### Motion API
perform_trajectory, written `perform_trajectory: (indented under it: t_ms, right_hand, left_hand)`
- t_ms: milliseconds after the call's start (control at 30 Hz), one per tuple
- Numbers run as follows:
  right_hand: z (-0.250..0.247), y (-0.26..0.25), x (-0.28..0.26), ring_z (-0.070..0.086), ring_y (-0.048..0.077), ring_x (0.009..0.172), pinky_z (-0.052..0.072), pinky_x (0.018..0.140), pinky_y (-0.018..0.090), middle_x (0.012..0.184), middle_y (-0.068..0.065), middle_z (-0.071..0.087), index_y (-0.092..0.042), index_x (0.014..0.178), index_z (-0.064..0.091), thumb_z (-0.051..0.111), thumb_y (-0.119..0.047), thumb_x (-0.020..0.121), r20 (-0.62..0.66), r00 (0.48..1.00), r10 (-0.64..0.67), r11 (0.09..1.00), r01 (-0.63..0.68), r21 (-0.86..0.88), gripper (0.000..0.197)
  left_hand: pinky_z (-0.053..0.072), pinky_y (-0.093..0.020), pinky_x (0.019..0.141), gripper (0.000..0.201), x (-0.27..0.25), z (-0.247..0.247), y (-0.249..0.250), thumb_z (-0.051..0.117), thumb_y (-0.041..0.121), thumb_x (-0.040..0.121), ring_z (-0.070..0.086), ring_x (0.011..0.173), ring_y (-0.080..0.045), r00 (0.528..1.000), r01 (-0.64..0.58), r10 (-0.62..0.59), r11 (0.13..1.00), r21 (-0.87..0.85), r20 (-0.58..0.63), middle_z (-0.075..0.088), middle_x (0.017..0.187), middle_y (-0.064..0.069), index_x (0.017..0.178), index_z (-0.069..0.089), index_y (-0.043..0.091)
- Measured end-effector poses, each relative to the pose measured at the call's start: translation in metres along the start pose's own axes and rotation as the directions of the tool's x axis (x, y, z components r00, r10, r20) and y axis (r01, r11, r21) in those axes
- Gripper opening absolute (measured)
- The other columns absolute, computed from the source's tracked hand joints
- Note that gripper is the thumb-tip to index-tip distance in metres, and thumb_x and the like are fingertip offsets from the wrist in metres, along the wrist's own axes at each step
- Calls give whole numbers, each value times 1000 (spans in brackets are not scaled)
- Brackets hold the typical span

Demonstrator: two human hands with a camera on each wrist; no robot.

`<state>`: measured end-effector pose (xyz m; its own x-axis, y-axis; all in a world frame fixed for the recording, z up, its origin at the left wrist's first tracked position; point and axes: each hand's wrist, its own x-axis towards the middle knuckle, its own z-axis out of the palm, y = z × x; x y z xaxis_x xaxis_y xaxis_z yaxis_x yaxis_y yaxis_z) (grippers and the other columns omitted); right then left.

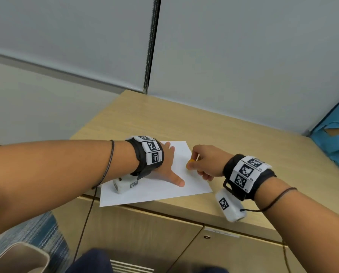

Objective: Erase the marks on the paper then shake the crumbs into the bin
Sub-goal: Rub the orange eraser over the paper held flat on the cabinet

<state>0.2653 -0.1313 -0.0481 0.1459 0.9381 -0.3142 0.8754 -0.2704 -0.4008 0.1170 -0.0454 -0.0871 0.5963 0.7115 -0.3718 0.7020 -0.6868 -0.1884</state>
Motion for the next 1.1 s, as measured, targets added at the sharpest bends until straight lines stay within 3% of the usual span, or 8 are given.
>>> perform_trajectory:
  t_ms: [200, 333, 467, 600, 733, 833, 1000, 1100]
  right_hand:
    - [18, 6, 13, 63, 23, 58, 60, 58, 37, 80, 12, 69, -7, 103, 54, 63, -23, 95, 9, 999, -45, 995, 44, 87, 20]
    - [4, 14, 16, 63, 19, 65, 62, 69, 39, 83, 9, 69, -15, 105, 59, 65, -24, 95, 105, 988, -111, 992, 103, 78, 15]
    - [-4, 17, 22, 62, 17, 68, 59, 74, 35, 97, 18, 71, -22, 105, 62, 67, -26, 93, 131, 982, -136, 990, 138, -8, 14]
    - [-4, 19, 33, 64, 16, 64, 60, 73, 38, 90, 13, 73, -20, 104, 62, 67, -28, 92, 65, 990, -122, 991, 125, -53, 15]
    - [2, 16, 42, 62, 11, 57, 54, 55, 27, 80, 1, 68, -16, 101, 62, 67, -27, 92, -22, 994, -106, 994, 105, -32, 16]
    - [5, 15, 39, 62, 15, 74, 50, 65, 27, 88, -1, 64, -15, 101, 61, 67, -32, 91, -61, 985, -161, 975, 149, -165, 20]
    - [10, 12, 13, 61, 10, 68, 47, 63, 22, 79, -5, 66, -21, 96, 60, 70, -33, 90, 178, 940, -291, 930, 321, -178, 16]
    - [4, 14, 19, 63, 10, 67, 51, 60, 24, 81, -4, 67, -22, 98, 62, 70, -36, 90, 189, 945, -269, 935, 303, -183, 18]
  left_hand:
    - [17, -46, 121, 112, -9, -18, -19, 52, 78, 84, 9, 154, -28, 973, -195, 187, 979, 52, 133, -8, 169, -3, 160, -9, 23]
    - [2, -54, 123, 123, -6, -31, -37, 72, 68, 75, -14, 154, -22, 919, -351, 333, 935, 53, 213, -23, 165, 10, 155, -17, 41]
    - [1, -61, 119, 136, 8, -33, -36, 79, 71, 64, -21, 152, -25, 888, -437, 404, 890, 132, 222, -32, 161, 11, 150, -24, 49]
    - [1, -65, 116, 143, 15, -20, -32, 80, 71, 63, -23, 151, -26, 884, -439, 398, 888, 139, 246, -37, 159, 9, 146, -34, 46]
    - [3, -66, 118, 148, 20, -13, -36, 81, 73, 57, -23, 151, -25, 882, -446, 417, 889, 105, 219, -36, 159, 11, 145, -36, 46]
    - [3, -66, 118, 151, 25, -10, -37, 81, 73, 56, -23, 151, -26, 887, -437, 407, 892, 116, 217, -36, 159, 11, 147, -35, 42]
    - [2, -64, 119, 149, 25, -11, -35, 80, 74, 57, -24, 151, -26, 888, -432, 397, 893, 123, 233, -39, 158, 10, 149, -32, 39]
    - [2, -65, 119, 151, 26, -11, -35, 80, 75, 55, -24, 151, -25, 885, -436, 401, 893, 115, 238, -39, 158, 11, 148, -33, 40]
